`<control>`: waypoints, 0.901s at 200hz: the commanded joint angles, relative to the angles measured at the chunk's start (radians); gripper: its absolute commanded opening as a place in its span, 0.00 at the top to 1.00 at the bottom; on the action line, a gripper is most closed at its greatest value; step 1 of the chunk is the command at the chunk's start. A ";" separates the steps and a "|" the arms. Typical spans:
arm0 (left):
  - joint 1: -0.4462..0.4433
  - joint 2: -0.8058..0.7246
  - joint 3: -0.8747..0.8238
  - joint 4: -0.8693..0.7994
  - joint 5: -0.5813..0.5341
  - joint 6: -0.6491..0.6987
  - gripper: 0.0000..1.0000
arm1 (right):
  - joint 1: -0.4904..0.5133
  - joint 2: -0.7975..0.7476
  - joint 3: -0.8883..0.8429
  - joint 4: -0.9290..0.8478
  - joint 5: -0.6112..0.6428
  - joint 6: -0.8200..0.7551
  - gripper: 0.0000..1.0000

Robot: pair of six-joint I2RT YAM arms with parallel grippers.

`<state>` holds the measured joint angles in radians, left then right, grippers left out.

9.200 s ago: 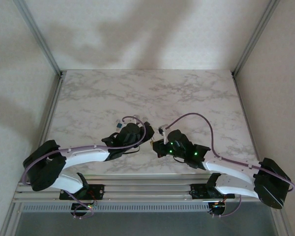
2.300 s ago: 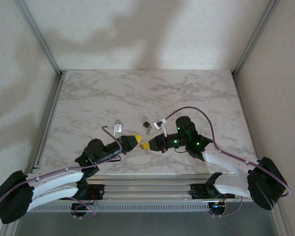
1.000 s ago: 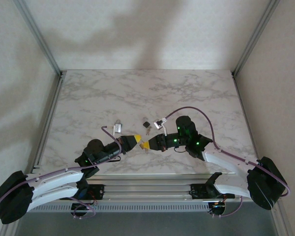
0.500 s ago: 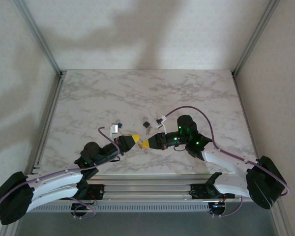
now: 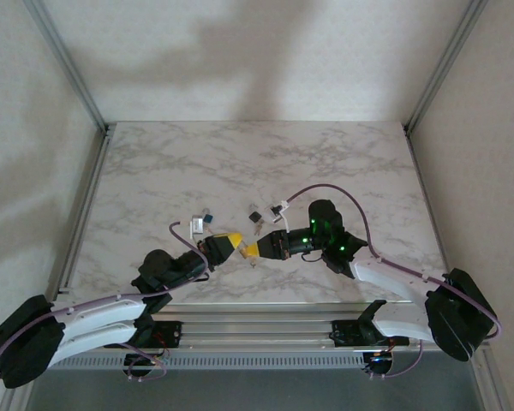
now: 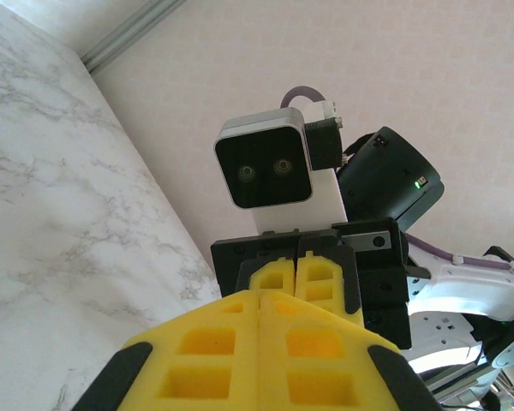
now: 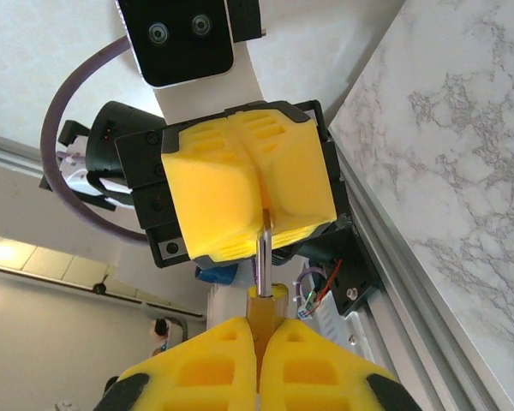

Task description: Lock with the key

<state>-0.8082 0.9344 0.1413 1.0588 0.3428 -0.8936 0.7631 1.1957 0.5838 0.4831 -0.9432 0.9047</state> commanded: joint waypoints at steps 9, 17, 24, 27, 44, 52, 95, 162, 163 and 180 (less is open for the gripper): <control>-0.028 0.037 -0.020 0.003 0.038 0.007 1.00 | -0.007 0.006 0.075 0.120 0.011 0.009 1.00; -0.031 0.044 -0.021 0.011 0.037 0.005 1.00 | -0.007 0.008 0.077 0.121 0.014 0.009 1.00; -0.035 0.050 -0.022 0.018 0.036 0.005 1.00 | -0.007 0.008 0.079 0.122 0.018 0.009 1.00; -0.036 0.052 -0.021 0.020 0.037 0.005 1.00 | -0.008 0.010 0.081 0.122 0.022 0.010 1.00; -0.043 0.058 -0.023 0.026 0.036 0.011 1.00 | -0.008 0.011 0.084 0.127 0.022 0.008 1.00; -0.047 0.057 -0.023 0.024 0.034 0.013 1.00 | -0.007 0.009 0.086 0.132 0.023 0.011 1.00; -0.061 0.062 -0.026 0.033 0.028 0.016 1.00 | -0.007 0.000 0.105 0.105 0.055 -0.003 1.00; -0.090 0.100 -0.024 0.062 0.022 0.018 1.00 | -0.008 -0.004 0.121 0.135 0.118 -0.010 1.00; -0.091 0.101 -0.024 0.063 0.021 0.018 1.00 | -0.008 -0.004 0.121 0.135 0.118 -0.010 1.00; -0.098 0.110 -0.023 0.067 0.021 0.020 1.00 | -0.008 -0.001 0.128 0.140 0.127 -0.009 1.00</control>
<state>-0.8429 1.0103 0.1352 1.1942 0.2337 -0.8928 0.7570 1.2064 0.6224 0.4740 -0.9226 0.9054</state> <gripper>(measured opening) 0.032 0.050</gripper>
